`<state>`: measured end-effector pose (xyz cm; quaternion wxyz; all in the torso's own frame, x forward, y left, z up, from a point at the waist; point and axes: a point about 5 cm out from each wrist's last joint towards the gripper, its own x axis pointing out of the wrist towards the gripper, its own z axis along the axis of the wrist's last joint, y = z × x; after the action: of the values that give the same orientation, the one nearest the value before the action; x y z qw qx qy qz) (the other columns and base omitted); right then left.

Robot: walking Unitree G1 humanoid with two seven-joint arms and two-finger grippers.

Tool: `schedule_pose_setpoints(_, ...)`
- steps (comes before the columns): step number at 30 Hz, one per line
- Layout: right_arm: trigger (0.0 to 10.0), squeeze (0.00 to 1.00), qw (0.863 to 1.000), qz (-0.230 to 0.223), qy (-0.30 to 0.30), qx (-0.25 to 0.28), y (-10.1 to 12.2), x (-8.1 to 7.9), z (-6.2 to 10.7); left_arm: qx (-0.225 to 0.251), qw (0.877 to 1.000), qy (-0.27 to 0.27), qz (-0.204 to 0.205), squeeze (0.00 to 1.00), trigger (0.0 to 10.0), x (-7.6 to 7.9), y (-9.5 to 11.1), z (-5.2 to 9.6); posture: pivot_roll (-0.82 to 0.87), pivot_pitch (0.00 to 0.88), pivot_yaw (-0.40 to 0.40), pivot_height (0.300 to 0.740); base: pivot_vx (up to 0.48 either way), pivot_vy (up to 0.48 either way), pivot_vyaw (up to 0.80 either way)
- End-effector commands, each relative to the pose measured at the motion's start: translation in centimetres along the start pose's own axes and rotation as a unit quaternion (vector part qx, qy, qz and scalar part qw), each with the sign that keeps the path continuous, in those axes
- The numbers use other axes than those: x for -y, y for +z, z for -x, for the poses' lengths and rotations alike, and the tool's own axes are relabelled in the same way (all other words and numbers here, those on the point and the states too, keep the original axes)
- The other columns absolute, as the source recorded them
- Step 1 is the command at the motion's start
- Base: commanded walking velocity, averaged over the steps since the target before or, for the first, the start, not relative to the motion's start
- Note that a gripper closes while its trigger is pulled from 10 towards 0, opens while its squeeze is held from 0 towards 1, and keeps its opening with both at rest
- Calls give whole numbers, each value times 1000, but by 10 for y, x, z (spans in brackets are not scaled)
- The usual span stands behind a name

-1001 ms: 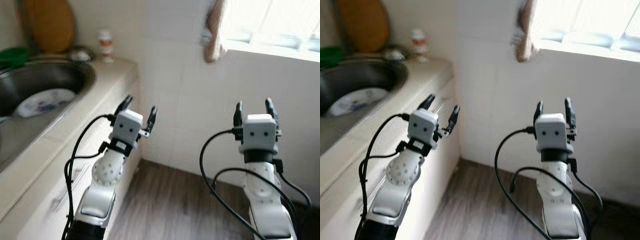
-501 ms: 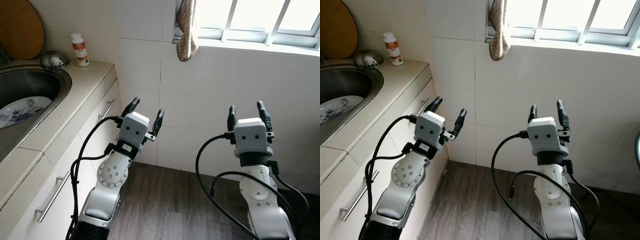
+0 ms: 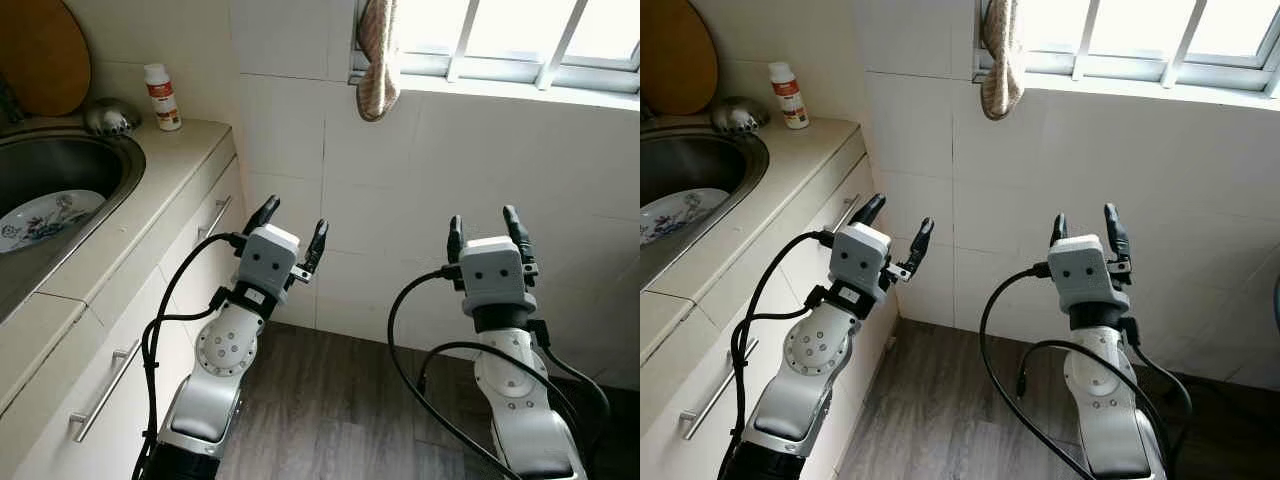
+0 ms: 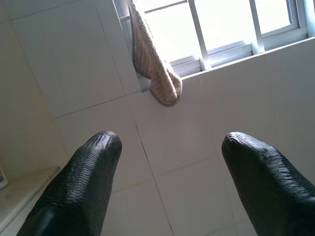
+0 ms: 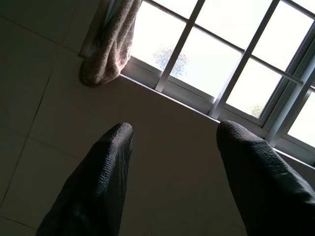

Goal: Kitchen organization

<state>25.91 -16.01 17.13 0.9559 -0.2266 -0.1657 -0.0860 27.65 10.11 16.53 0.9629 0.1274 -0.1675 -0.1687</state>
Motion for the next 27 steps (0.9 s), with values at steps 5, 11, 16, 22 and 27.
schedule_pose_setpoints(5,10000,0,999,-21,3,-26,-5,-2,-2,-5,1000,0,3,0,10000,0,1,0,57,0,-43,740,0,0,-160)
schedule_pose_setpoints(11,10000,0,999,-31,3,-32,-6,-1,-3,-6,1000,2,3,0,10000,-1,1,0,58,0,-46,740,0,0,-800)
schedule_pose_setpoints(16,10000,0,1000,-16,4,-18,-3,-1,-4,-7,1000,3,2,0,10000,-2,1,0,59,0,-47,740,0,0,-640)
schedule_pose_setpoints(22,10000,0,1000,-11,7,-18,-4,-2,-4,-8,1000,3,0,0,10000,-2,1,-1,58,0,-47,740,0,0,0)
schedule_pose_setpoints(27,10000,0,1000,-11,8,-17,-4,-2,-5,-9,1000,3,0,0,10000,-1,1,-1,61,0,-50,740,0,0,0)
